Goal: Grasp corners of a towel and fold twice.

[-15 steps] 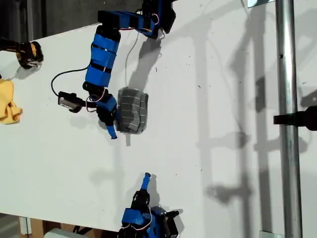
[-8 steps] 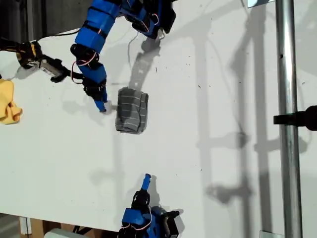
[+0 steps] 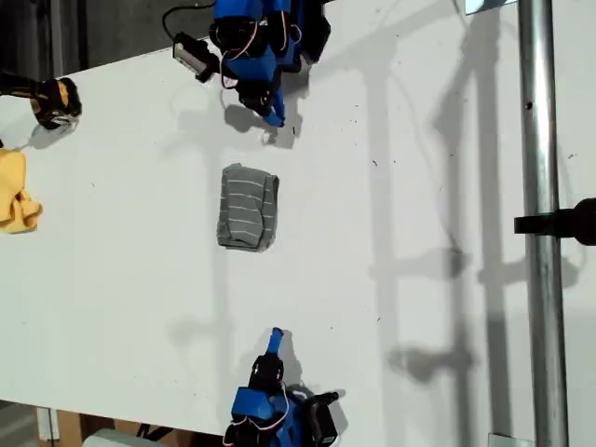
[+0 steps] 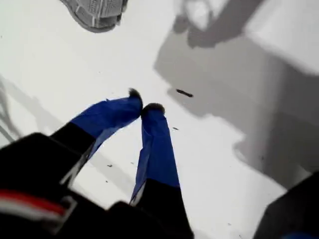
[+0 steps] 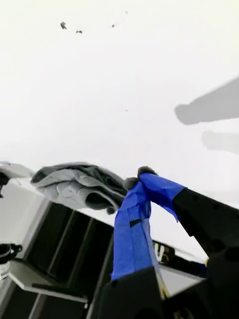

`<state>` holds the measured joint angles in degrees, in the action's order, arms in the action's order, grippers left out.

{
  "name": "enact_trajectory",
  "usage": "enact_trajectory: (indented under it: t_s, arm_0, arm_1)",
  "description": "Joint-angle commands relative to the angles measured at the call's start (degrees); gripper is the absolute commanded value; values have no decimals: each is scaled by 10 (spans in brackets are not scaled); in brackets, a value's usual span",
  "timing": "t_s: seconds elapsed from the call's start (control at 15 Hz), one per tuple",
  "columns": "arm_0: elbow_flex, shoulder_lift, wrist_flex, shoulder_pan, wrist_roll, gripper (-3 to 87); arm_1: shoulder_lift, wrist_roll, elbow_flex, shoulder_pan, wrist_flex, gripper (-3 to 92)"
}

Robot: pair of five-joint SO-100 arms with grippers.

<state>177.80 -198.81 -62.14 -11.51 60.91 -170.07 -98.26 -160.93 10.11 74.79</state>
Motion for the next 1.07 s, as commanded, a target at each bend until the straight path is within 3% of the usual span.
enact_trajectory:
  t_s: [0.0,0.13,0.27,0.33,0.4,1.0]
  arm_0:
    - [9,-4,-3,20,35,3]
    - [10,-3,-53,43,117,19]
    - [10,1,-119,22,155,19]
    - [10,-1,-118,28,84,18]
    - [10,-1,-118,28,-45,18]
    - [10,-1,-117,26,-62,18]
  arm_1:
    - [-187,42,-60,-1,52,0]
    - [-182,54,-55,-10,54,61]
    - [-183,134,-55,1,69,61]
    - [-183,130,-55,0,69,62]
    - [-183,130,-55,0,69,62]
    - [-183,130,-55,-4,69,62]
